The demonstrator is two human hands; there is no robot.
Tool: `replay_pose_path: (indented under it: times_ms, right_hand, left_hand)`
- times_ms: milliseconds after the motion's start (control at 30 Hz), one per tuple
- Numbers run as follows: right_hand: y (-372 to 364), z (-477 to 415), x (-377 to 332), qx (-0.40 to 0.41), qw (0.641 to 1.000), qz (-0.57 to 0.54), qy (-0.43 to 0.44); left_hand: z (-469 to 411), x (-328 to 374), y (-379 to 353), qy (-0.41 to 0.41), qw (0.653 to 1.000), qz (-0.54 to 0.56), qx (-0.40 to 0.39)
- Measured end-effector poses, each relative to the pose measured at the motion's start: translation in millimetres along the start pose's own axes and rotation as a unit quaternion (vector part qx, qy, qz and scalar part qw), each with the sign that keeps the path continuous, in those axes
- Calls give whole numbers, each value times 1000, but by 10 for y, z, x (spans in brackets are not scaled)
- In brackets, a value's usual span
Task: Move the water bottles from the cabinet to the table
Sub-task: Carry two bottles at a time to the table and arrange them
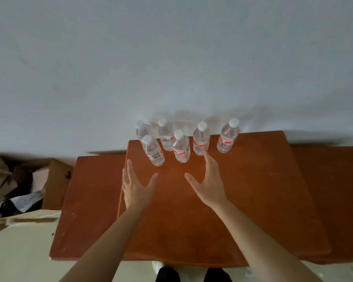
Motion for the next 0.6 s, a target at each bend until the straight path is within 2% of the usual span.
replay_pose_path:
  times_ms: [167,367,600]
  right_hand:
    - [-583,-478,223,61,996,-67,-27]
    - [-987,-941,430,137,983,-120,24]
    - [-1137,-1255,658,140,982,-114,59]
  left_hand:
    - [-739,-83,-444,-27,997,75,17]
    - [-1116,-109,-871,-127,982,137,35]
    - [-1458,-294,-964,-220,962,154,47]
Point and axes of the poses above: each hand's wrist, its own z-axis away from the middle knuckle, its own y-axis out of the back of the hand, x = y × z, the point moved 10 cm from there along -z, towards the middle knuckle, and after that the axes turned 3 degrees about z, right-handed, at the moved point
